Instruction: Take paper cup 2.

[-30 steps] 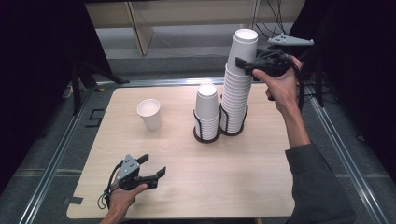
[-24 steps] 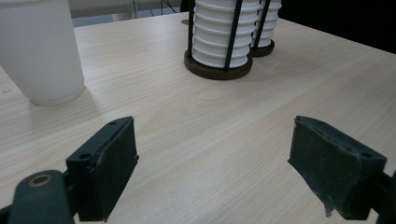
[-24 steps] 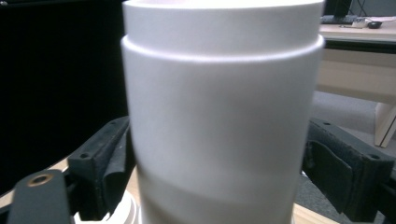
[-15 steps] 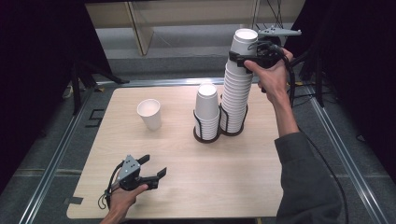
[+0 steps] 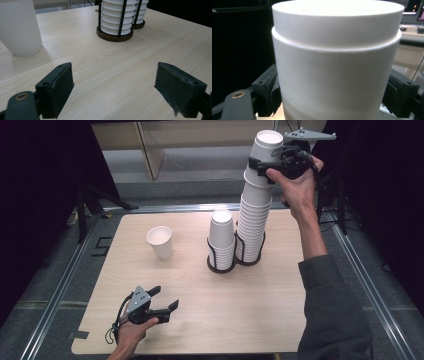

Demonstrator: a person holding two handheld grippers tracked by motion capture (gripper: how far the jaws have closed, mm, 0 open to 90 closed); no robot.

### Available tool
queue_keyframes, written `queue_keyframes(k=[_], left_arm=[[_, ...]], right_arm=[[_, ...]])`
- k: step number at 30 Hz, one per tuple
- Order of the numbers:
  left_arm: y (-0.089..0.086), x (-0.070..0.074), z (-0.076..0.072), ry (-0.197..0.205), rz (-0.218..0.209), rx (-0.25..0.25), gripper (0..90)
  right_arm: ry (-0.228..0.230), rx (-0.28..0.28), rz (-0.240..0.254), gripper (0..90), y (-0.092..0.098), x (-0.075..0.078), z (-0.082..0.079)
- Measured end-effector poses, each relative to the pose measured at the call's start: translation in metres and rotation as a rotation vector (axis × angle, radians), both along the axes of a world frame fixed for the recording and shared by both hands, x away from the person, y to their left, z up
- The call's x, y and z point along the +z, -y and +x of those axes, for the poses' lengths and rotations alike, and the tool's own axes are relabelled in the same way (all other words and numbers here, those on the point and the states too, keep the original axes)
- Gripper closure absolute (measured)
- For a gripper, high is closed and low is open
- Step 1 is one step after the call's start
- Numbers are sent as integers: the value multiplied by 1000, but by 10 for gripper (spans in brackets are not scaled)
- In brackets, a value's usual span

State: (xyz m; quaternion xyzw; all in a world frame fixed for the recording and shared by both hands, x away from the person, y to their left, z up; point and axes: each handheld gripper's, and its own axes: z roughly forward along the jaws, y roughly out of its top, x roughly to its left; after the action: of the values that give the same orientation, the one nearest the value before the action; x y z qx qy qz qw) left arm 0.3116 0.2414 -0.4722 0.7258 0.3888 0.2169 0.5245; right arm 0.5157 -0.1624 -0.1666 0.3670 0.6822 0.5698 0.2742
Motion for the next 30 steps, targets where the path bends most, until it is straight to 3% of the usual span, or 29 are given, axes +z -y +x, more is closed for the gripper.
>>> queue_keyframes(k=[7,13,17,18,23,30], left_arm=[[0,0,0,0,2,-1,144],[0,0,0,3,-1,-2,144],[-1,1,0,-3,11,9,144],[0,0,1,5,-8,5,144],[0,0,1,5,-7,8,144],[-1,1,0,7,-4,9,144]], right_arm=[[67,-8,8,172,7,28,-13],[70,-12,11,173,22,37,-29],[67,-10,-11,173,32,33,-39],[75,-5,-11,173,36,31,-42],[72,8,-9,173,50,21,-60],[54,13,-30,173,64,0,-89]])
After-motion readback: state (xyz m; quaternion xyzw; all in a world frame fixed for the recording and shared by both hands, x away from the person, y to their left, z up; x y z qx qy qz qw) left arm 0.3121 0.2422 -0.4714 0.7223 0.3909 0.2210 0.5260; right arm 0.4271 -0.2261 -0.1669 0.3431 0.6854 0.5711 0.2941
